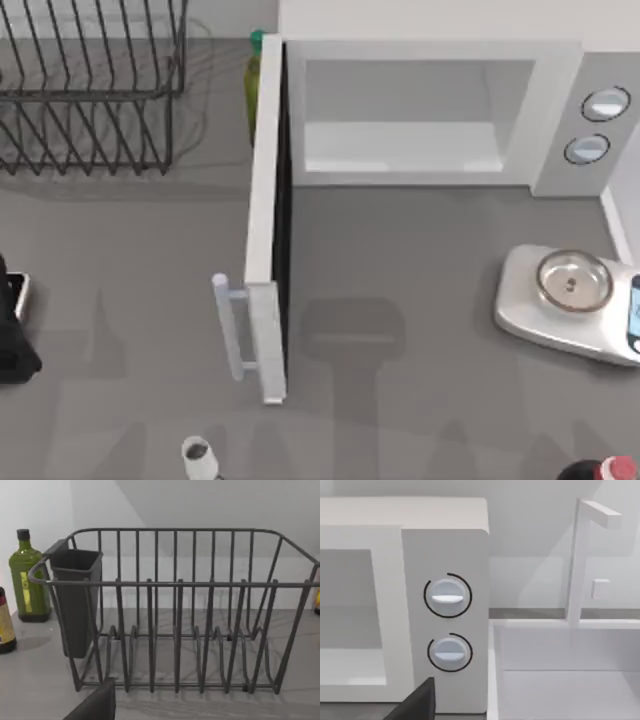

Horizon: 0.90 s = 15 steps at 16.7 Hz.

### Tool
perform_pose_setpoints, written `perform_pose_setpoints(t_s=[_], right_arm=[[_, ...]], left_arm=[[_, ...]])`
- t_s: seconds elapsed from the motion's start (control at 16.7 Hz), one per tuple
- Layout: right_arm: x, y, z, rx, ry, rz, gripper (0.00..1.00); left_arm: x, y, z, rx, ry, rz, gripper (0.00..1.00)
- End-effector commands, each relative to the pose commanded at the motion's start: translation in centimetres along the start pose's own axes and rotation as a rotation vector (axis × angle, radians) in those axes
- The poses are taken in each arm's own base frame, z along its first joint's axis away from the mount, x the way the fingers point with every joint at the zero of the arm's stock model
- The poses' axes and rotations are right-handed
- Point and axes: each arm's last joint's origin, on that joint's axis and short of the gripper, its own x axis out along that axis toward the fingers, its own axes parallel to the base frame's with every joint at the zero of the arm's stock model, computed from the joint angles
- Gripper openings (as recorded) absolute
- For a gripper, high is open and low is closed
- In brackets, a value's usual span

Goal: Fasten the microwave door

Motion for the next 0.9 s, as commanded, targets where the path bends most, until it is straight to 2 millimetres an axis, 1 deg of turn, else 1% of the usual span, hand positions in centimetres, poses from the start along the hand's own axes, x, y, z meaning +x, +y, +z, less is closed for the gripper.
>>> perform_pose_setpoints(t_s=[0.06,0.84,0.9], right_arm=[[0.0,0.0,0.0,0.0,0.0,0.0,1.0],[0.0,0.0,0.0,0.0,0.0,0.0,1.0],[0.0,0.0,0.0,0.0,0.0,0.0,1.0]], left_arm=[[0.0,0.0,0.0,0.0,0.0,0.0,1.0],[0.0,0.0,0.0,0.0,0.0,0.0,0.02],[0.0,0.0,0.0,0.0,0.0,0.0,0.0]])
